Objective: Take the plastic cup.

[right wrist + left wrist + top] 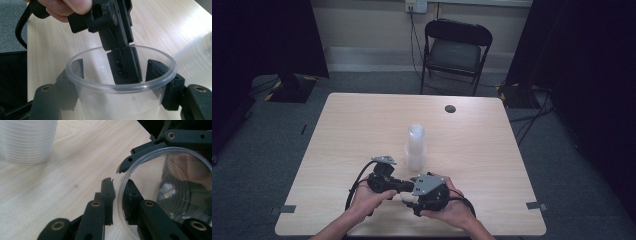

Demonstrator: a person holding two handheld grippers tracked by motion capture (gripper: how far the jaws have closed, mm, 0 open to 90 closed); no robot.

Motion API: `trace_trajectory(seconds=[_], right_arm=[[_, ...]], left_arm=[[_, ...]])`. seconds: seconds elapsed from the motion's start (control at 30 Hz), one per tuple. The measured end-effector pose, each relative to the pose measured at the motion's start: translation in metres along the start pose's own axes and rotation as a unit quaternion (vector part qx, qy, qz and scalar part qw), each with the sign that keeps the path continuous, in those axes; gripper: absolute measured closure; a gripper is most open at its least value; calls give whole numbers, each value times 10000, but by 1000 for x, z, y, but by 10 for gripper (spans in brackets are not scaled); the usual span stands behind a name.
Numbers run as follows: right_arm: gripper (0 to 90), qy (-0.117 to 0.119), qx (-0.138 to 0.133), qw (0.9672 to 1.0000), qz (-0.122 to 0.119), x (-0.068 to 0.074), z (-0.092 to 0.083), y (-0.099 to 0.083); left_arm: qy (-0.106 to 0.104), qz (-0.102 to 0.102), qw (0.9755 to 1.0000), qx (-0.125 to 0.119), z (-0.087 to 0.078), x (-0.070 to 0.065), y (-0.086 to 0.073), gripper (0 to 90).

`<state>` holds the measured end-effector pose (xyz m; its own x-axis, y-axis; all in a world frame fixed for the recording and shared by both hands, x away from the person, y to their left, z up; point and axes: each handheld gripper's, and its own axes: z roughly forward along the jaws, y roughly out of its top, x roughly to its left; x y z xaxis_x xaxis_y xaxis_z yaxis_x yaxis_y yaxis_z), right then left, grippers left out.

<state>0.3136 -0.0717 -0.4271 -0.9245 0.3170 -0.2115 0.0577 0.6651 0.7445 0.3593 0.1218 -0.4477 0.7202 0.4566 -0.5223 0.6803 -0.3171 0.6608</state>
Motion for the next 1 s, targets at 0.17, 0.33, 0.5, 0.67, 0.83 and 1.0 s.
trace_trajectory(seconds=[0.17, 0.33, 0.5, 0.67, 0.83, 1.0], right_arm=[[306, -31, 58, 9999, -77, 2, 1, 0], [299, -69, 146, 9996, -219, 6, 4, 2], [291, -66, 168, 9996, -222, 6, 5, 2], [309, -34, 94, 9999, -130, 4, 4, 2], [311, -11, 72, 10000, -64, 2, 6, 2], [311, -52, 114, 9999, 24, -1, 6, 0]], left_arm=[[17, -74, 9999, 114, 0, 0, 1, 872], [43, -108, 9997, 191, 0, 0, 0, 900], [81, -133, 9995, 274, 0, 0, 0, 900], [79, -75, 9999, 128, -1, 0, 0, 884], [150, 31, 9999, 77, -3, 1, -1, 841], [164, 88, 9998, -64, -8, 2, -1, 799]])
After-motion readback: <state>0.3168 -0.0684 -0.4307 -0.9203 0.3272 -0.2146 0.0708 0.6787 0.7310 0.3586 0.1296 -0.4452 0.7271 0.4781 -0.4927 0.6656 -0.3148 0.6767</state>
